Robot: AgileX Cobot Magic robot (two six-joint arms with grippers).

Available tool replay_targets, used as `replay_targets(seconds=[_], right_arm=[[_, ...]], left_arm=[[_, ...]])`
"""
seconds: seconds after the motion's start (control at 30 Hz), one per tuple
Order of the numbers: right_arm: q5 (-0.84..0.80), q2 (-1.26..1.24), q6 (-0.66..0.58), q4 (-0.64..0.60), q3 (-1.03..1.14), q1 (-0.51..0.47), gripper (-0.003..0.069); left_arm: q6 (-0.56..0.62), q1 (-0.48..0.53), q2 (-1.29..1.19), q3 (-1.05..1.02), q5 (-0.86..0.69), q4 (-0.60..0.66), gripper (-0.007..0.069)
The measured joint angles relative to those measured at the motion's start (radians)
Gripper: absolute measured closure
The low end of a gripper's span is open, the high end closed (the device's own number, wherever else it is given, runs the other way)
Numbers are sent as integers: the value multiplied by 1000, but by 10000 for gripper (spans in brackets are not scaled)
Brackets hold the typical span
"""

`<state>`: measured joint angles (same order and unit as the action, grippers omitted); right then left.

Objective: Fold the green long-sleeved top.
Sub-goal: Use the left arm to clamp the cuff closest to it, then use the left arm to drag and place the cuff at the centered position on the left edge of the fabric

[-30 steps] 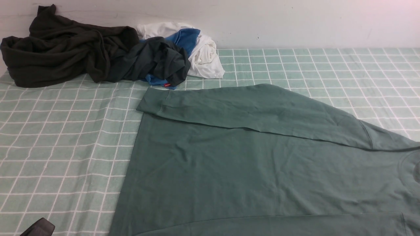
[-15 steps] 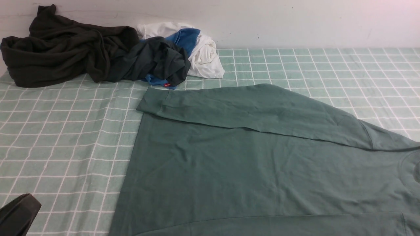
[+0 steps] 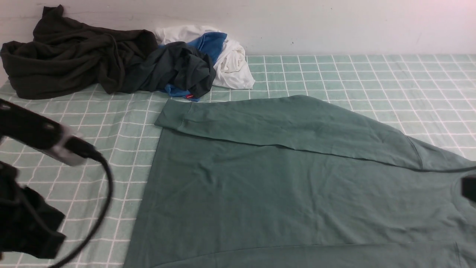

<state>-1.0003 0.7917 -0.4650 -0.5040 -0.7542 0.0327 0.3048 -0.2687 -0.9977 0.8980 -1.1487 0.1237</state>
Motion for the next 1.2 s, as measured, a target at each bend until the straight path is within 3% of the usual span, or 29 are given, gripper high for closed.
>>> replay_targets(seconds=[0.03,0.13,0.17,0.33,0.53,0.63,0.73,0.9,1.0,1.2], right_arm=[[-11,9,0,0,0,6,673],[-168,133,-3,63,-41,132,673],[-168,133,-3,67,-41,139,673],[-233,211,20,189,-41,257,673],[-174,226,59,259,-41,265,673],[-143,226,61,264,-42,265,673],[-129,226,61,268,-43,265,673],[-118,226,61,275,-43,265,673],[-118,239,69,285,-43,265,673],[-110,335,150,335,-47,265,673]], left_arm=[[1,-10,-9,-1,0,0,558],[1,-158,-163,-15,-5,-5,442],[1,-164,-172,-15,-4,-5,442],[1,-256,-398,-17,97,-38,270],[1,-261,-617,-16,265,-57,227],[1,-261,-683,-16,292,-63,257],[1,-261,-716,-12,291,-68,344],[3,-263,-719,-1,267,-64,574],[5,-263,-723,51,198,-75,615],[8,-263,-727,279,14,-124,625]])
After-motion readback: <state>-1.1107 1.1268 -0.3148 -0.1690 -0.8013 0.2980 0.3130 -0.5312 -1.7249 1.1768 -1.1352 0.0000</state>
